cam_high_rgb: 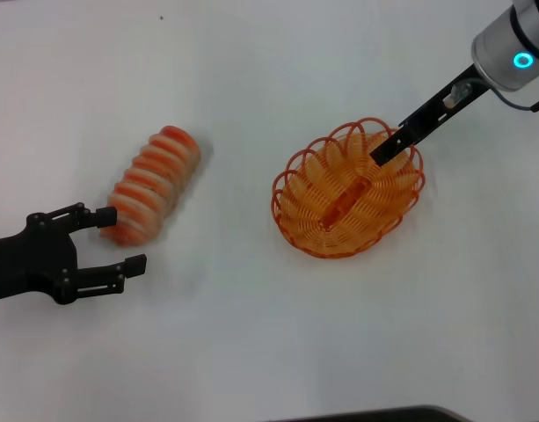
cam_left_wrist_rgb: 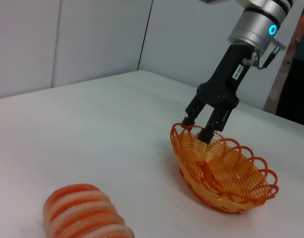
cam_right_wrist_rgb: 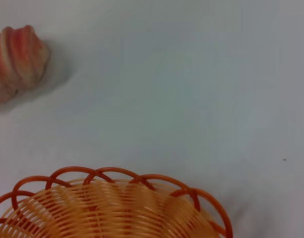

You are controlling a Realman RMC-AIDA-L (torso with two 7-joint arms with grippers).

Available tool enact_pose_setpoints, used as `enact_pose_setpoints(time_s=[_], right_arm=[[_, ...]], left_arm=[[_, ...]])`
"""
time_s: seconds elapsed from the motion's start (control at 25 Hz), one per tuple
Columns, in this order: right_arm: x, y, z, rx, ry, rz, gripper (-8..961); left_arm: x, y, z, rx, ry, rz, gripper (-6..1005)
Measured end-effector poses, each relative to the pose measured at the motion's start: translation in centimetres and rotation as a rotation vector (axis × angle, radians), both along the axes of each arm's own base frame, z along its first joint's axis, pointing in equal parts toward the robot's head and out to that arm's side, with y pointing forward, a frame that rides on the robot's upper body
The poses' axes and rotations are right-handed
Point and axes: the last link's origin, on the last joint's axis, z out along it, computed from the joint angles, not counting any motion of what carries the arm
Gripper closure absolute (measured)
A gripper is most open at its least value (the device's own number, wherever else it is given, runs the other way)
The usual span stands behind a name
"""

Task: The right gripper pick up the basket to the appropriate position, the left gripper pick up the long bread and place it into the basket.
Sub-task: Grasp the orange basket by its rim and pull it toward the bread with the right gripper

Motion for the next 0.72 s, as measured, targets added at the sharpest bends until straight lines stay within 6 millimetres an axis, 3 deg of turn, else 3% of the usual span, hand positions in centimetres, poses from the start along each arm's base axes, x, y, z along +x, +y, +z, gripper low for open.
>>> enact_pose_setpoints(time_s=[0.72], right_arm=[[0.0,0.0,-1.1,-0.013,-0.040,0.012,169]], left_arm=[[0.0,-0.1,0.0,0.002,0.000,0.001,126]])
